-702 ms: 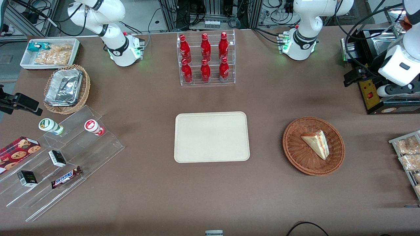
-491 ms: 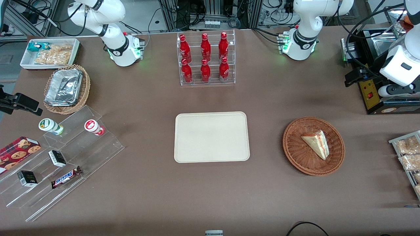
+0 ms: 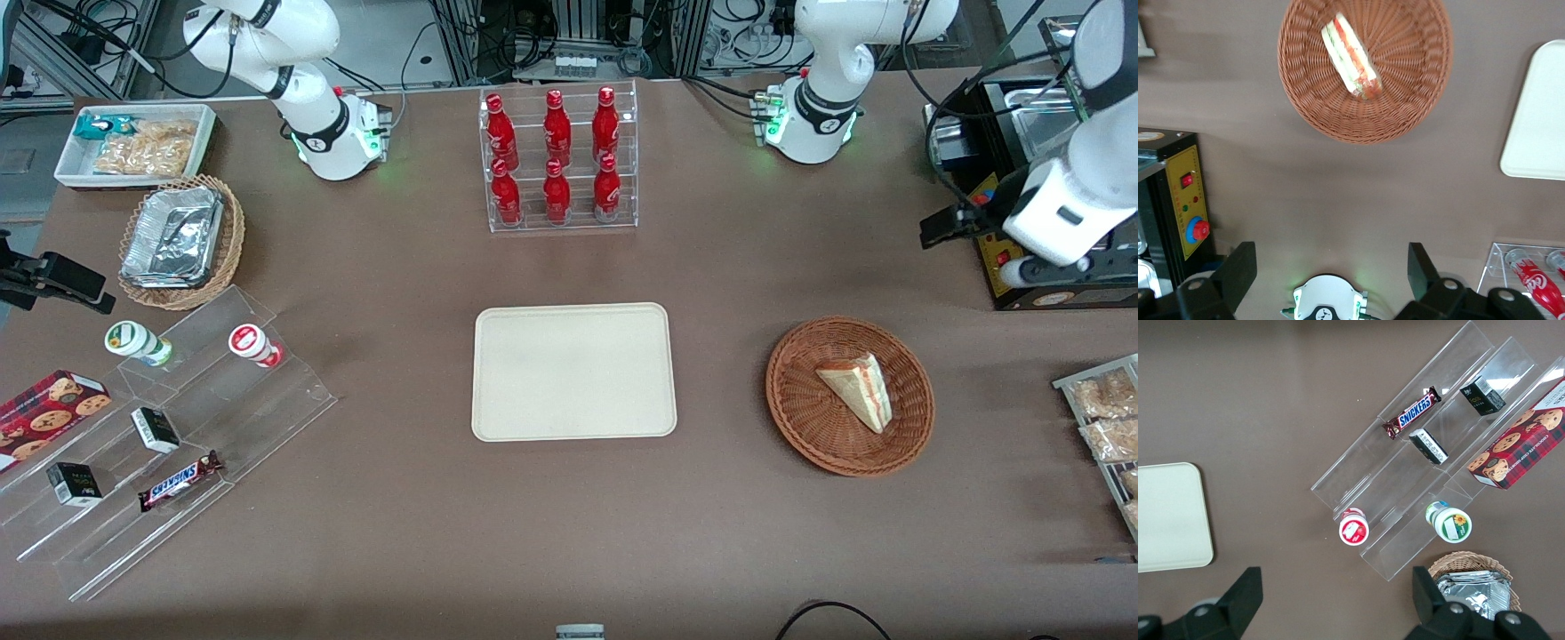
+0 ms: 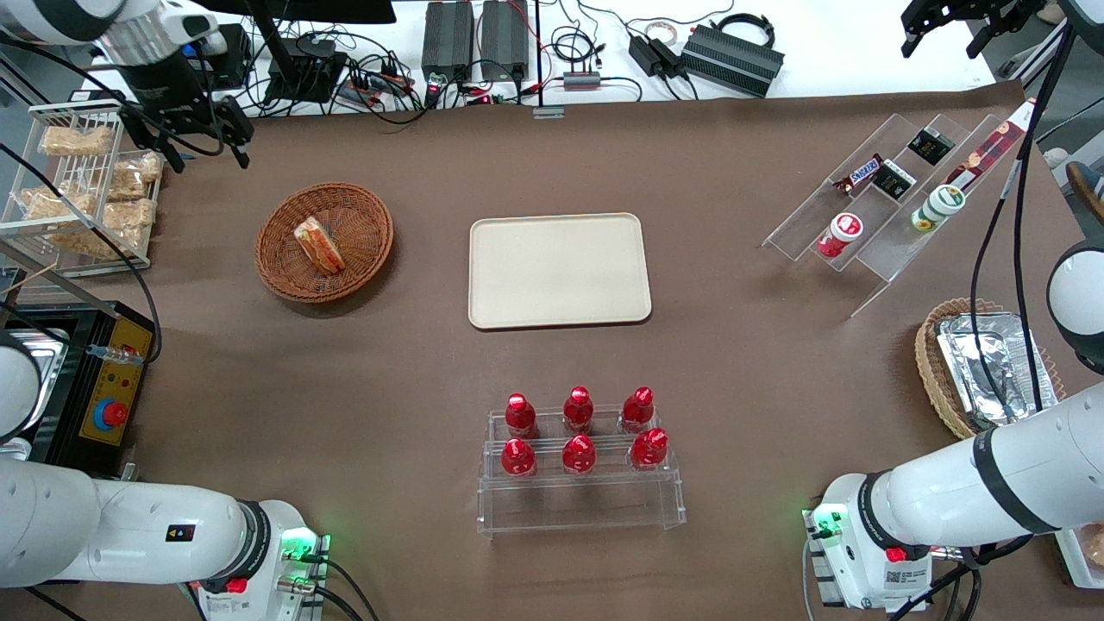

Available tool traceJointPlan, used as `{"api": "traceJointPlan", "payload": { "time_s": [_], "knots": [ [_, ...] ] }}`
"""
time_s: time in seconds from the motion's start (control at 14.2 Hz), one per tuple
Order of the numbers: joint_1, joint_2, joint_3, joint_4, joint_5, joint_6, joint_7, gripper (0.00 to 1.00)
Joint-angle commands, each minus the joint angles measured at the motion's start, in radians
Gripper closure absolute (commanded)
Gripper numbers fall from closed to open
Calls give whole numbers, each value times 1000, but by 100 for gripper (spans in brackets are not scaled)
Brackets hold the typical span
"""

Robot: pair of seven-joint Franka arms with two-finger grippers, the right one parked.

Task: Place sandwich from basket to tray
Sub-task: 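Move the left gripper over the wrapped sandwich in the wicker basket, then lower the left gripper and close it on the wrapped sandwich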

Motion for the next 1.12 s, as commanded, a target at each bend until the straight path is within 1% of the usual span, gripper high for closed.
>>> {"api": "traceJointPlan", "payload": {
  "time_s": [0.0,0.28,0.35,0.56,0.7,1.05],
  "knots": [
    [-7,94,6,-56,15,128,5,0],
    [-4,169,11,-191,15,391,5,0],
    [5,189,28,-217,15,455,5,0],
    [9,221,35,-262,13,563,-44,0],
    [9,235,35,-259,13,585,-160,0],
    [-1,278,32,-256,9,680,-521,0]
  ]
}}
